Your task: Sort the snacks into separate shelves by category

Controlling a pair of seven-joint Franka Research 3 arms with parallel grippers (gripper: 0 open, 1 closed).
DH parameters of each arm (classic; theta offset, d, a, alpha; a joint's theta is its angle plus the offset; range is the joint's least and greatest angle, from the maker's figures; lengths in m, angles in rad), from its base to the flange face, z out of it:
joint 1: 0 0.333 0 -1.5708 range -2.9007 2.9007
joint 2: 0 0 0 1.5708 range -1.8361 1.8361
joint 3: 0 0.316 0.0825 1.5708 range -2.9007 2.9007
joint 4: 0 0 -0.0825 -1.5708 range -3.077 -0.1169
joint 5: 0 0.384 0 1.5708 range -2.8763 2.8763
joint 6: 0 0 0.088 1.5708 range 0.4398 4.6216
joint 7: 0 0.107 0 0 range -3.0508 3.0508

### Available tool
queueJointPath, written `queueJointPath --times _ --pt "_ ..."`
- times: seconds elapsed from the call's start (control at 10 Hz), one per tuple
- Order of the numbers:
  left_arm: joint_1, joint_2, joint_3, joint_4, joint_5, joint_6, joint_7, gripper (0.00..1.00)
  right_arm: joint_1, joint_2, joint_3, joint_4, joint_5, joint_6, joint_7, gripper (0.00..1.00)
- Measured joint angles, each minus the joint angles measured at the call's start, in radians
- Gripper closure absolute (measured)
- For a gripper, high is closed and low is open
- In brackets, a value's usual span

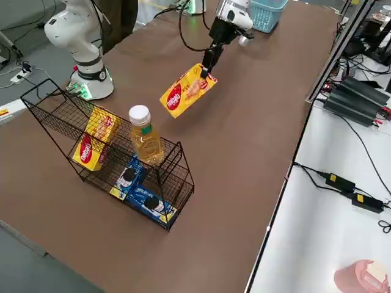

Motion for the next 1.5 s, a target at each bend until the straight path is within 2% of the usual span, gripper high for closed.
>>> queueJointPath --times 0.3,0.5,1.0,1.3,1.5 --pt "0.0 0.0 0.0 0.0 0.0 0.0 0.0 0.0 -0.006 0.0 -0.012 0.03 -0.129 -0.006 -0.157 0.64" --pt "0.0 0.0 0.0 0.0 0.0 0.0 0.0 0.0 -0.035 0.0 -0.018 0.034 -0.177 0.006 -0.24 0.64" --pt "0.0 0.0 0.0 0.0 0.0 0.0 0.0 0.0 -0.178 0.007 -0.022 0.029 -0.198 0.194 -0.438 0.64" --pt "0.0 0.0 0.0 0.0 0.0 0.0 0.0 0.0 -0.209 0.01 -0.022 -0.028 -0.218 0.293 -0.45 0.64" --pt "0.0 0.0 0.0 0.0 0.0 0.0 0.0 0.0 -0.221 0.01 -0.022 -0.046 -0.225 0.32 -0.45 0.64"
